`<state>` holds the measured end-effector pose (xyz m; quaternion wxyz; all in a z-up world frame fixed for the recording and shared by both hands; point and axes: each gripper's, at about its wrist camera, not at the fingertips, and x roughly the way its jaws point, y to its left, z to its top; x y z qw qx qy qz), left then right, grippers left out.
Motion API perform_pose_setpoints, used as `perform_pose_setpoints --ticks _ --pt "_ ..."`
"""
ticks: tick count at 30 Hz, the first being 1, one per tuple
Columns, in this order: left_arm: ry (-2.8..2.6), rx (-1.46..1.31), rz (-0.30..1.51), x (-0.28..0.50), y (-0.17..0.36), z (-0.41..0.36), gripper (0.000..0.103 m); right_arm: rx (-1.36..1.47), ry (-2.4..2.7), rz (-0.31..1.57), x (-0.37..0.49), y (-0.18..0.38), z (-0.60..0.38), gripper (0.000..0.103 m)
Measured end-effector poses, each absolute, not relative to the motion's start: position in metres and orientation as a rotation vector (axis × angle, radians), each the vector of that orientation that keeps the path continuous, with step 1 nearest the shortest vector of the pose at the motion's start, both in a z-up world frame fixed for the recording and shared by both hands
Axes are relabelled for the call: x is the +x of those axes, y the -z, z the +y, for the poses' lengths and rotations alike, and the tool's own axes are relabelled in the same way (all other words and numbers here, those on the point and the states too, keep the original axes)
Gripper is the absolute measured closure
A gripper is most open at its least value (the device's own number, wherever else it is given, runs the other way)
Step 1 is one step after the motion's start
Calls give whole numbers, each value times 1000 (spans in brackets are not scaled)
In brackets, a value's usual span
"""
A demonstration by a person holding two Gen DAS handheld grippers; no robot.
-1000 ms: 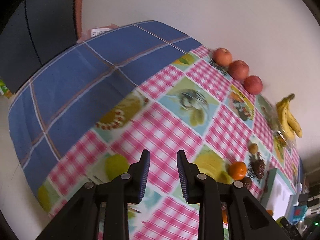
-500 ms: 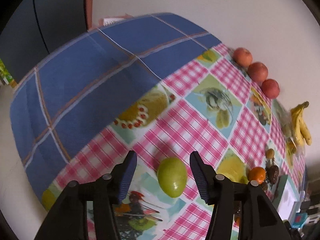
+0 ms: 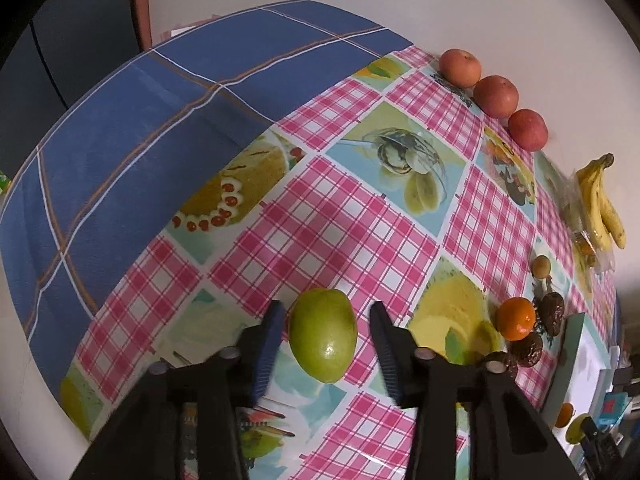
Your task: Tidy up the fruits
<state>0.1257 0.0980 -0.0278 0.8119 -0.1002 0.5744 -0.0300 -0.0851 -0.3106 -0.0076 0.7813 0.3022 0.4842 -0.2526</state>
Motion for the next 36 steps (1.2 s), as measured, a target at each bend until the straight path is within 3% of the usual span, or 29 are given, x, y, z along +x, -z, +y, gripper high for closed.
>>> perform_pose_setpoints --ticks 2,15,36 --pt "57 -206 1230 126 30 97 64 654 546 1046 -86 8 -310 62" --pt "117 -224 1173 114 3 73 65 675 554 1030 -92 6 -315 62" --pt "577 16 1133 15 -33 -119 65 760 690 991 -149 6 -376 62"
